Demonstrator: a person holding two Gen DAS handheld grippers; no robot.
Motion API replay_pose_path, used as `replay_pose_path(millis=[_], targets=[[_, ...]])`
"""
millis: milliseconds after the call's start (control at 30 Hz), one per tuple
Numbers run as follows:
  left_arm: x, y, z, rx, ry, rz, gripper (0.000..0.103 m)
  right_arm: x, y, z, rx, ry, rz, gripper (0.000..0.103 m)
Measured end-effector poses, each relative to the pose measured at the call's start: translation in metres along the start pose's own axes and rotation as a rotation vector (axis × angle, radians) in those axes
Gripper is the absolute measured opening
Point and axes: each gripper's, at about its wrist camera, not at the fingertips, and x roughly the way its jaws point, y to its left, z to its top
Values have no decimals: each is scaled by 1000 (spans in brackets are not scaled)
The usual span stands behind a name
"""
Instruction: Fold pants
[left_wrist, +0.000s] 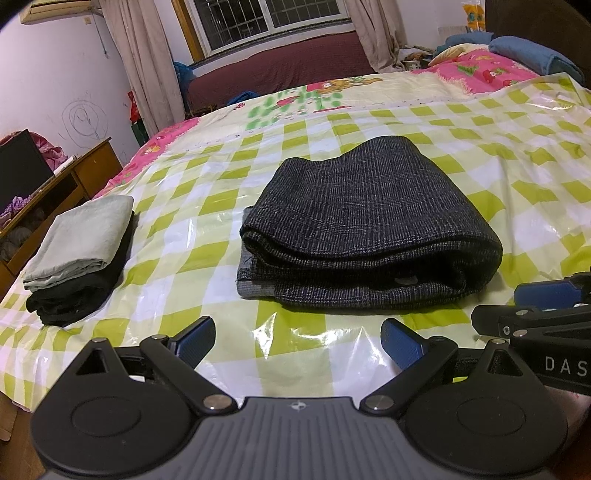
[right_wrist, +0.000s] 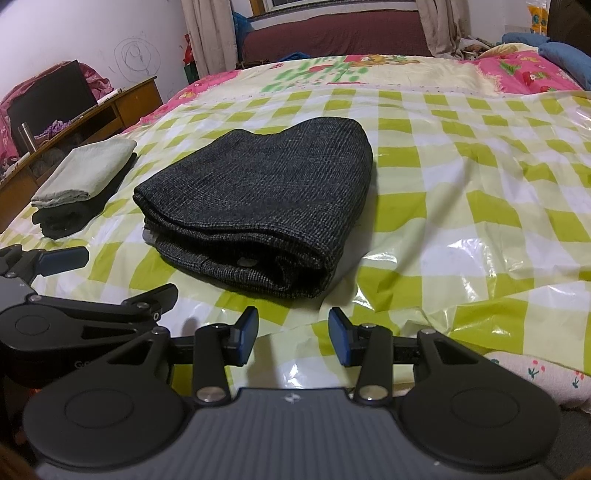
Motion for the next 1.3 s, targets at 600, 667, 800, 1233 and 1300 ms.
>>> replay_pose_path(millis=[600,667,800,1233,1300], targets=[[1,3,-3,3,1,2,103,0,-1,-2,-8,6,1,43],[1,3,-4,4,0,2,103,0,-1,-3,-8,6,1,43],[1,4,-4,5,0,3,103,0,-1,-3,-8,6,1,43],[1,3,-5,7,-1,5,103,0,-2,-3,-14,12,2,43],[1,3,-5,9,-1,7,103,0,-1,-3,-14,12,1,43]])
